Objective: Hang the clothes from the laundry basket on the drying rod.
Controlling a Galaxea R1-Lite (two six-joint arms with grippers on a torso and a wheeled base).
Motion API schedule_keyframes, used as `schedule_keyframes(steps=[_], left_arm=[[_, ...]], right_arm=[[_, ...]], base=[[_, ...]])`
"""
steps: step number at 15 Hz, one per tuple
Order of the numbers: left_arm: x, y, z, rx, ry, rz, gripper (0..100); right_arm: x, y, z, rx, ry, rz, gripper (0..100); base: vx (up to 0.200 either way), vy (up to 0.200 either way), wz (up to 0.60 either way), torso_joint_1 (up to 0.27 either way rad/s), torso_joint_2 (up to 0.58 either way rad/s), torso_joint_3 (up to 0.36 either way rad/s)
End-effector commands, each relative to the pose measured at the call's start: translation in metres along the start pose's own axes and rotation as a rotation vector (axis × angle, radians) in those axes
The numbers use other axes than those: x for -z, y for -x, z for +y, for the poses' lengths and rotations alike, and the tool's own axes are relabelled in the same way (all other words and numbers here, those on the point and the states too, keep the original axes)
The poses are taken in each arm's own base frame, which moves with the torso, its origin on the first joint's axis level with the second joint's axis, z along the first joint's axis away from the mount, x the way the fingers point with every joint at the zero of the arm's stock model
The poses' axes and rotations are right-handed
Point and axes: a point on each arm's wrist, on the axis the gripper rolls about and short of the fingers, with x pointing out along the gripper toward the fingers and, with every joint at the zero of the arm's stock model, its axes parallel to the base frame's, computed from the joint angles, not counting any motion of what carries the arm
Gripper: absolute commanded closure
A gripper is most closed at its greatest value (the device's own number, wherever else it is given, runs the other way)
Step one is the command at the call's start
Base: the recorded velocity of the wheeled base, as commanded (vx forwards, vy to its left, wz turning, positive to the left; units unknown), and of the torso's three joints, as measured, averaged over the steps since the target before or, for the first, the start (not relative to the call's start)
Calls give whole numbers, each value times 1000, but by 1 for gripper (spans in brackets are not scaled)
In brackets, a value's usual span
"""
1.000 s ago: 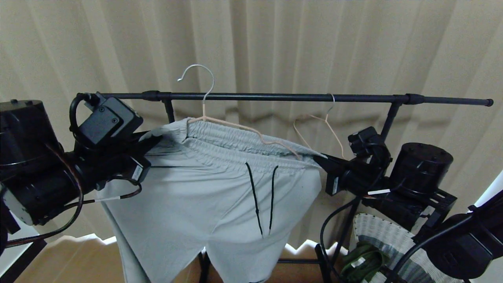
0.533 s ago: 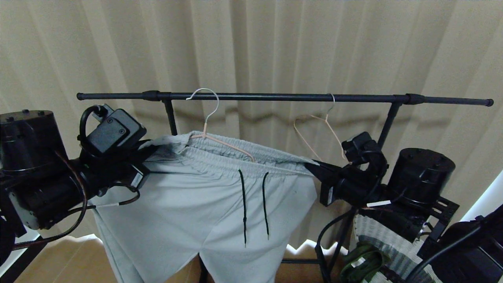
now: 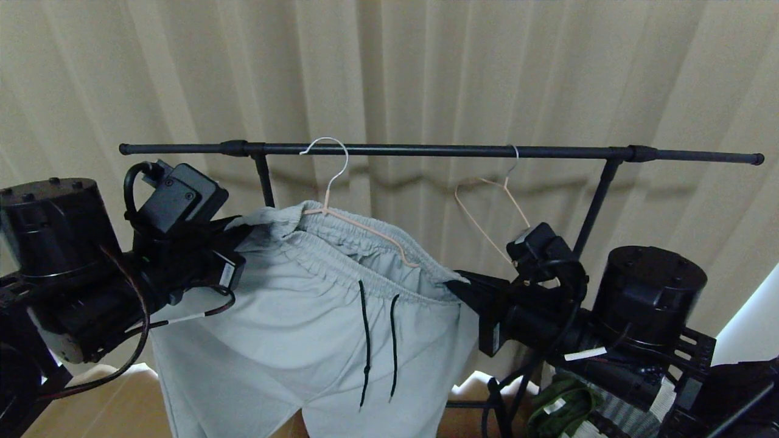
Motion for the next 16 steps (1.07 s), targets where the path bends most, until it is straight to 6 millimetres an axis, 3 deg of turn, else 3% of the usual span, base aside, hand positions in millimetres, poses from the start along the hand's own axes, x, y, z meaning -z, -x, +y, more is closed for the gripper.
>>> schedule_keyframes(steps=[1,4,9,13,16], left_arm=[[4,-1,-4,2,-1,-12,100],[10,-4,-8,-26,2,-70,100],[13,-3,-20,-24,2,-138,100],[7,0,-27,4,-8,-163,100],[4,2,-26,-2,-5,-177,100]], right_arm=[[-6,3,3,-10,4,-24,0],[-10,4,4,-11,41,-44,0],[-35,-2,2,4,151,-142,0],[-38,-12,-2,18,155,-148,0],[-31,-12,-33,123,194,-114,0]], base=[[0,0,0,0,0,0],[0,0,0,0,0,0],[0,0,0,0,0,0],[0,0,0,0,0,0],[0,0,0,0,0,0]])
